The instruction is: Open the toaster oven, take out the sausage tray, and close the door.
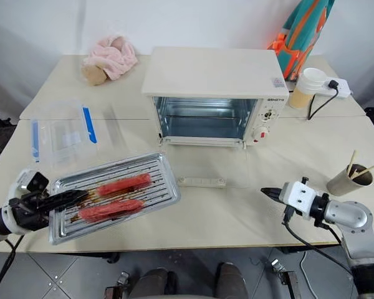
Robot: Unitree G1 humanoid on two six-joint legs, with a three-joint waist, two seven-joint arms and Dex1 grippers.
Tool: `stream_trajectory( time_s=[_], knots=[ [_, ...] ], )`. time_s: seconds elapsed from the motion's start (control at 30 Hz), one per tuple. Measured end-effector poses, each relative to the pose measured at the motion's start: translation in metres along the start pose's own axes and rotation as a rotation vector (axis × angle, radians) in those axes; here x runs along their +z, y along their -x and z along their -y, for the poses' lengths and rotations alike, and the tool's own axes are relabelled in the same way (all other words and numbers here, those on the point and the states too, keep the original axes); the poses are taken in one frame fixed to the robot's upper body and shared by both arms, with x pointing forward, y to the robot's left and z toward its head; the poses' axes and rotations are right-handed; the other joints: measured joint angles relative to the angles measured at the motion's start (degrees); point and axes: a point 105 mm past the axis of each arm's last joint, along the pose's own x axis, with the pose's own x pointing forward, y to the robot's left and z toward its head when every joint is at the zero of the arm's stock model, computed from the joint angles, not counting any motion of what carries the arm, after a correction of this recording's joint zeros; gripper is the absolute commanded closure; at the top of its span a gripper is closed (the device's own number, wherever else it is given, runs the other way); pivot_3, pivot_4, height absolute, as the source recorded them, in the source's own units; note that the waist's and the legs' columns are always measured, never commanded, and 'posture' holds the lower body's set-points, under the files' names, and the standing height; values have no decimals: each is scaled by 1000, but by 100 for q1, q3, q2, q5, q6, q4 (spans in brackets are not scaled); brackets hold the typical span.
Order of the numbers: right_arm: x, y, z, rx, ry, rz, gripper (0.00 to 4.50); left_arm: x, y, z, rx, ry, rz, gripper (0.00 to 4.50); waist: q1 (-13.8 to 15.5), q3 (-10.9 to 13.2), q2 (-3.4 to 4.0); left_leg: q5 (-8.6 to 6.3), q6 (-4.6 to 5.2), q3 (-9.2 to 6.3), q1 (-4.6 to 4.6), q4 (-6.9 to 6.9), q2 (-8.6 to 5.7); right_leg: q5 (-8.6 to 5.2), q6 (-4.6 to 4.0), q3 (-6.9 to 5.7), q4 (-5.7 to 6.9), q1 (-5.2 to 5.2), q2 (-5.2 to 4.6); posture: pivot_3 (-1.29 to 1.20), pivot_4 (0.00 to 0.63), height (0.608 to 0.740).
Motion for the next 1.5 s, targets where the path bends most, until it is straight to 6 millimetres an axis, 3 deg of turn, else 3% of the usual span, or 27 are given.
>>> stream_trajectory(
  time_s=[0.27, 0.4, 0.53, 0.73, 0.9, 1.23, 1.37, 1.5],
  knots=[
    [10, -15, -1, 11, -29, 72, 4471, 3, 26, -10, -73, -65, 340, 4500, 55, 1, 3, -5, 1, -15, -8, 7, 5, 2, 4, -4, -3, 4, -22, 0, 150, 740],
    [24, -26, -3, -13, -71, 152, 4471, 17, 36, -23, -79, -100, 641, 4500, 69, 0, 4, -5, 1, -8, -5, 8, 6, 3, 4, -2, -6, 7, -17, 0, 150, 740],
    [36, -30, -1, -22, -91, 194, 4471, 26, 31, -30, -61, -83, 740, 4500, 117, -1, 1, -4, 2, -4, -6, 13, -15, 3, 4, -2, -2, 6, -10, 0, 150, 740],
    [58, -25, 7, -51, -65, 267, 4471, 27, 27, -27, -27, -96, 709, 4500, 148, -3, -2, -4, 2, -5, -7, 13, -20, 4, 4, -3, -5, 7, -8, 0, 150, 740],
    [78, -11, 30, -126, -12, 297, 4471, 26, 31, -30, 7, -77, 664, 4500, 145, -3, -2, -4, 2, -4, -7, 13, -18, 3, 4, -3, -7, 6, -6, 0, 150, 740],
    [115, -3, 66, -278, 81, 394, 4471, 19, 24, -27, 10, -54, 513, 4500, 134, -3, -2, -4, 2, -5, -7, 10, -16, 3, 4, -3, -3, 3, -4, 0, 150, 740],
    [111, -4, 64, -260, 65, 379, 4471, 12, 16, -21, 31, -64, 380, 4500, 159, -3, -3, -5, 2, -15, -17, 8, -19, 3, 4, -7, -5, 0, -5, 0, 150, 740],
    [86, 3, 45, -181, -11, 267, 4471, -5, -5, -17, 54, -55, 147, 4500, 166, 0, 4, -9, 9, -19, -21, 2, -24, 3, 4, 5, -12, 0, -7, 0, 150, 740]
  ],
)
